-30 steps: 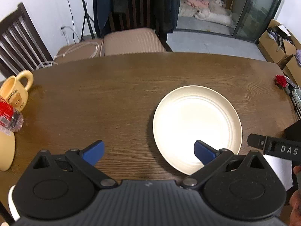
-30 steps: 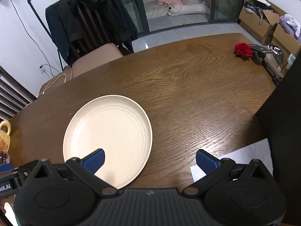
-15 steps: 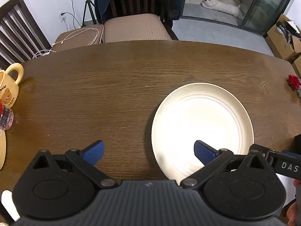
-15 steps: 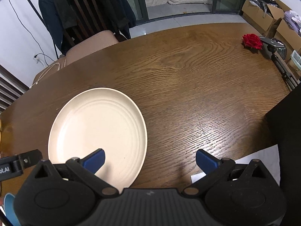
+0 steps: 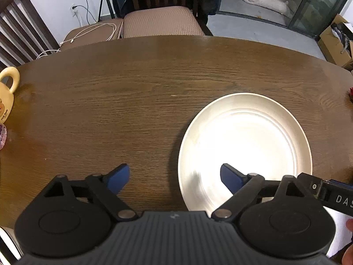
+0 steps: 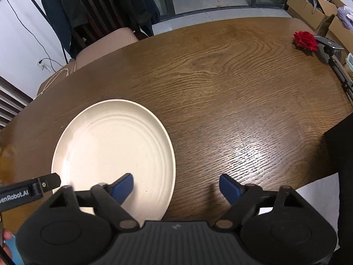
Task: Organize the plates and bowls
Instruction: 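Close both grippers on the rim of the cream plate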
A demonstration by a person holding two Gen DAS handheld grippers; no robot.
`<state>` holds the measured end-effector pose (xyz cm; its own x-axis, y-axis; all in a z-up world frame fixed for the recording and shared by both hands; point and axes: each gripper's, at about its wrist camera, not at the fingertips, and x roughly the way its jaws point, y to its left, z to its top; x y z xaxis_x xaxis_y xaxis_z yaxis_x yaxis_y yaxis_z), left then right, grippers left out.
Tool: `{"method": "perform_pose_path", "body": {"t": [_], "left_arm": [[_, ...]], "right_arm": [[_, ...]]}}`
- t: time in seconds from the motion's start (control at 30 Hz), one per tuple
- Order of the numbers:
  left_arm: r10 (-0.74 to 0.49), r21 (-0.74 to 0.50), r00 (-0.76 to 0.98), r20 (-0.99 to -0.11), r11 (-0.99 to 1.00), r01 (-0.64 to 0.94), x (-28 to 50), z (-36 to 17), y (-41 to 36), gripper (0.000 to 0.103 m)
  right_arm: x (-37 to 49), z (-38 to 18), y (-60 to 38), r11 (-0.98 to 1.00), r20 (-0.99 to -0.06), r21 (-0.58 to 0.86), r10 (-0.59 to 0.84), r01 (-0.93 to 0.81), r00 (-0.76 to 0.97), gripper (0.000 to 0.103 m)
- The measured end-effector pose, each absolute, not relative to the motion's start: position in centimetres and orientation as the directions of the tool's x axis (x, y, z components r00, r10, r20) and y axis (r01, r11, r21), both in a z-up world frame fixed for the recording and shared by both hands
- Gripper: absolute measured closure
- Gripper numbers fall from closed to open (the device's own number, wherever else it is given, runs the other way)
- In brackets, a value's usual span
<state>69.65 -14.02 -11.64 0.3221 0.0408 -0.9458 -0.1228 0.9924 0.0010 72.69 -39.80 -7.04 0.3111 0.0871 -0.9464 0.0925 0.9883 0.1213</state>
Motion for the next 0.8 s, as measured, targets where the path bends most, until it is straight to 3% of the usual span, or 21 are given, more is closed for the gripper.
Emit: {"method": "perform_pose_path", "body": {"t": [0.37,0.5,0.6,0.8], "left_arm": [[0.017,-0.024,0.299,-0.954,0.991,-0.132,70.5,-13.3,-13.6,0.039],[0.009,-0.030,0.290,-0.957,0.991,-0.127,70.6,-14.0,-13.7,0.058],[0.007,-0.032,0.290,-0.957,0.991,-0.130,70.8,-14.4,-13.6,0.065],[-0.024,-0.065,0.302,-0.953,0.990,-0.126,71.1,-14.6,-13.6,0.078]], "right_arm": [[73.2,-8.0,-39.9,0.986,-0.943,0.143,0.107,0.091,0.314,0.052],[73.4,-8.4,-40.1,0.982,-0.941,0.157,0.119,0.100,0.317,0.065],[73.4,-8.6,-40.1,0.980,-0.939,0.170,0.128,0.106,0.318,0.077],[73.5,-8.9,-40.2,0.976,-0.934,0.188,0.142,0.113,0.327,0.088]]}}
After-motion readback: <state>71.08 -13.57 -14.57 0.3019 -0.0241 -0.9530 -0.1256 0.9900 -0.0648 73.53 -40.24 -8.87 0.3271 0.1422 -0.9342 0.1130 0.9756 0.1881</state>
